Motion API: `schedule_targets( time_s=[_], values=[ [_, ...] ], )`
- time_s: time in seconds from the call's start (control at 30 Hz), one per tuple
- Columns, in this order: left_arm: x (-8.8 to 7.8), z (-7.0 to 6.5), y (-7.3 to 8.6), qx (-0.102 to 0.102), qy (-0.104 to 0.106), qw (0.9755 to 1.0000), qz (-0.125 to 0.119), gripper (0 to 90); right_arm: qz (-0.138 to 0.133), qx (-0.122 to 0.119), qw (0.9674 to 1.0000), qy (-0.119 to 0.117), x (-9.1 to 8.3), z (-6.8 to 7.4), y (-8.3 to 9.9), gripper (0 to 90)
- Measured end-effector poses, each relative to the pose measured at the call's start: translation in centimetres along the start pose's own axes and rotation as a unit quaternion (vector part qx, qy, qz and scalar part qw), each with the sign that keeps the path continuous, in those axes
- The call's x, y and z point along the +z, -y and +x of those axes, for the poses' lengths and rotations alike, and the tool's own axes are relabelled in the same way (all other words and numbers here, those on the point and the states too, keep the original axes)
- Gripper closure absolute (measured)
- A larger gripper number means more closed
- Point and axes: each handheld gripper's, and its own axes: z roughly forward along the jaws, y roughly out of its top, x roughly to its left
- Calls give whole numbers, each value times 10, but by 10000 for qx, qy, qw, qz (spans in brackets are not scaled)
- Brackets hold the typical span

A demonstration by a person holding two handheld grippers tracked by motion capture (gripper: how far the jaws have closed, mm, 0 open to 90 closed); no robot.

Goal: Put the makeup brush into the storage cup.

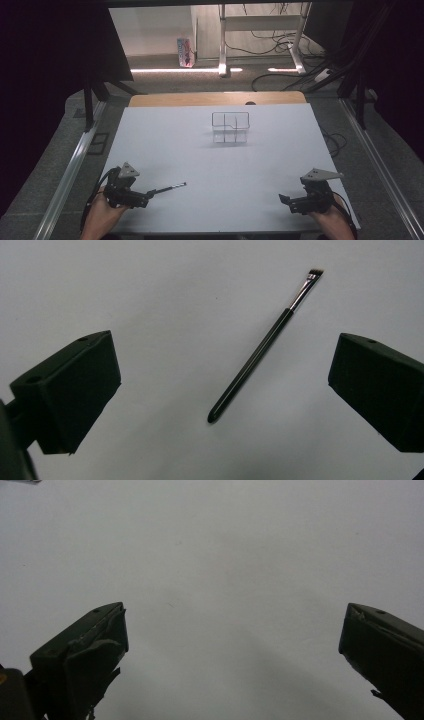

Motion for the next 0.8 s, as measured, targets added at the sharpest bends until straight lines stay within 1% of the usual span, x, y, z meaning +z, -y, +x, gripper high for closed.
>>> schedule_targets(
  time_s=[0.17, 0.23, 0.37, 0.5, 0.6, 0.67, 0.8],
  values=[
    [3, 0, -11, 65, 22, 9999, 109, 9, -5, -12, 10000, -6, 0, 0, 0, 0],
    [4, 0, -14, 53, 101, 9999, 127, 8, 8, -12, 10000, 1, 1, 0, 0, 0],
    [7, -1, -21, 183, 136, 9995, 224, 8, 32, -20, 10000, 12, 1, 0, 0, 0],
    [10, -2, -29, 307, 236, 9988, 294, 14, 42, -12, 10000, 10, 1, 0, 0, 0],
    [15, -2, -35, 376, 300, 9982, 362, 20, 45, -23, 10000, 11, 2, 0, 1, 0],
    [18, -3, -39, 412, 298, 9978, 416, 31, 64, -22, 10000, 22, 2, 0, 1, 0],
    [25, -5, -49, 547, 361, 9963, 560, 41, 132, 0, 9999, 28, 2, 0, 1, 0]
  ],
)
